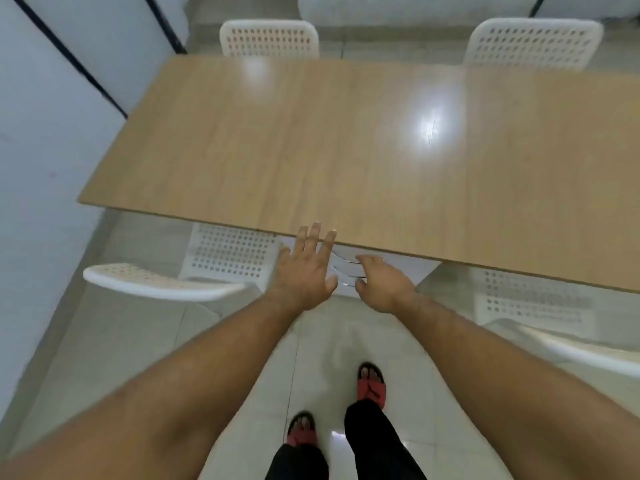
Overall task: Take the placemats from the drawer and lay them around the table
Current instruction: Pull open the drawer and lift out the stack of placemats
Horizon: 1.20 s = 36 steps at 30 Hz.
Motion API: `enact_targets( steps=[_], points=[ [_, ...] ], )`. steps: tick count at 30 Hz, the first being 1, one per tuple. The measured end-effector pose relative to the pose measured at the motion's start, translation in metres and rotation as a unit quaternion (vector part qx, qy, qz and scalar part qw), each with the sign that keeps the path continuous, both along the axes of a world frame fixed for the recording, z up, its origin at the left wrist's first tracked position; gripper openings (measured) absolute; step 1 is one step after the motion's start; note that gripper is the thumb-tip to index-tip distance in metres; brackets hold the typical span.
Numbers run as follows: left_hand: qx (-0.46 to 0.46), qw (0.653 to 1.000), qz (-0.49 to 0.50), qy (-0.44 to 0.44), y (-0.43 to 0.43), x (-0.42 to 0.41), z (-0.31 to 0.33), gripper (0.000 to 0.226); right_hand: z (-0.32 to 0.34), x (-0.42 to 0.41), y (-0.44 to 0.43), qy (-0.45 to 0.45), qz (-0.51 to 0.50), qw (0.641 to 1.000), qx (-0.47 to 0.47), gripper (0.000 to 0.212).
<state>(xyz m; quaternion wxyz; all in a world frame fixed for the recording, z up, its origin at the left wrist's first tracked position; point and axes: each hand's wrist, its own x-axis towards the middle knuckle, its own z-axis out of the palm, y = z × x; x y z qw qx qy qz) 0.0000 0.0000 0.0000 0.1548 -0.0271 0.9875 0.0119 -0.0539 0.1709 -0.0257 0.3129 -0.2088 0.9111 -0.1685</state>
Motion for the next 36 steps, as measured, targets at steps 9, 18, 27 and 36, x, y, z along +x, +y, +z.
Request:
enact_targets(
  steps=[9,18,27,36],
  points=[
    [-0.011,0.999,0.019,-0.031,-0.017,-0.024,-0.069,0.09,-0.077,-0.021,-0.018,-0.032,0.019,0.994,0.1,0.073],
    [0.014,1.0,0.001,-0.015,-0.026,-0.018,-0.08,0.093,-0.075,0.008,-0.029,-0.012,-0.022,0.992,0.123,0.066],
    [0.079,0.997,-0.002,-0.024,-0.036,0.035,-0.089,0.079,-0.054,0.081,-0.036,0.013,0.01,0.991,0.131,0.041],
    [0.085,0.99,-0.015,-0.114,-0.037,0.09,-0.089,0.07,-0.032,0.127,-0.032,0.126,-0.107,0.985,0.047,0.037]
  ],
)
